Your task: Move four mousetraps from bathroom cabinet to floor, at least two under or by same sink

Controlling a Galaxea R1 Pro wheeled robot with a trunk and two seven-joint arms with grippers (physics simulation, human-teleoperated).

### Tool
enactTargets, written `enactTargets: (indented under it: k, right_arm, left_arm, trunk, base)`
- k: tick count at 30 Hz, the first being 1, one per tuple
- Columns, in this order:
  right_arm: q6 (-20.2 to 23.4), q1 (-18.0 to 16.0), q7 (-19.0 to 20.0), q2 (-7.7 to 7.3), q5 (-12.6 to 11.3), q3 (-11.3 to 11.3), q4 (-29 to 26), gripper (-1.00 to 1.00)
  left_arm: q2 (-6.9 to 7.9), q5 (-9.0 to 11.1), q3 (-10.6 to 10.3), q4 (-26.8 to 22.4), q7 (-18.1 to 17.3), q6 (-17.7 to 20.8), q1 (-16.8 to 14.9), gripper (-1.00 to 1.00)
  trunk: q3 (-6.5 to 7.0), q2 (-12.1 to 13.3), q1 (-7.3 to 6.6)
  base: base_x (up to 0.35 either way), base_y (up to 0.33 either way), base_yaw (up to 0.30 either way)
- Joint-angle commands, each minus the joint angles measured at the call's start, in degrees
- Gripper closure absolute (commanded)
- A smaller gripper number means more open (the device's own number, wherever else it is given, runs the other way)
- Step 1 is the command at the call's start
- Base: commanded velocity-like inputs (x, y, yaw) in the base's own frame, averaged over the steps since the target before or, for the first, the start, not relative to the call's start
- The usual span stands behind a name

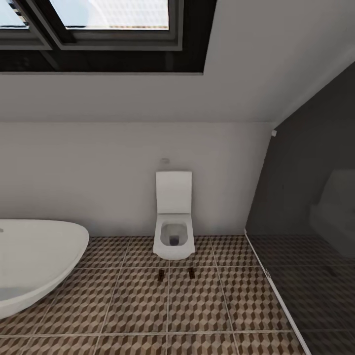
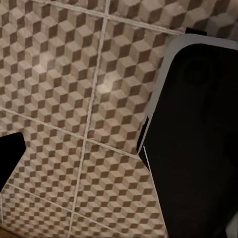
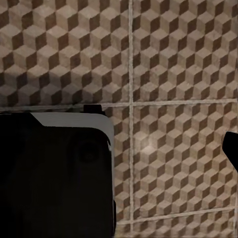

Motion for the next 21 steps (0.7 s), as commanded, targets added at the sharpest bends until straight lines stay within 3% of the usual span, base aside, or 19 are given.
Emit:
enactTargets:
  k: [1, 9, 21]
  right_arm:
    - [0.6, 0.0, -0.2, 0.02, -0.7, 0.5, 0.1, -1.00]
    - [4.6, -0.1, -0.2, -0.26, -1.3, 0.5, 0.1, -1.00]
    - [5.2, -0.1, -0.2, -0.02, -1.3, 0.6, 0.0, -1.00]
  left_arm:
    - [0.07, 0.5, -0.4, 0.2, -0.1, -0.1, -0.1, -1.00]
    - [0.76, 0.5, 0.1, 0.3, -0.4, 0.9, -0.1, -1.00]
    - [0.92, 0.4, 0.1, 0.2, -0.5, 1.0, -0.1, -1.00]
  trunk:
    - [-0.12, -0.1, 0.03]
    - [-0.12, -0.1, 0.03]
    - [-0.12, -0.1, 0.03]
  base:
    - [0.000, 0.000, 0.000]
    - [0.000, 0.000, 0.000]
    - [0.000, 0.000, 0.000]
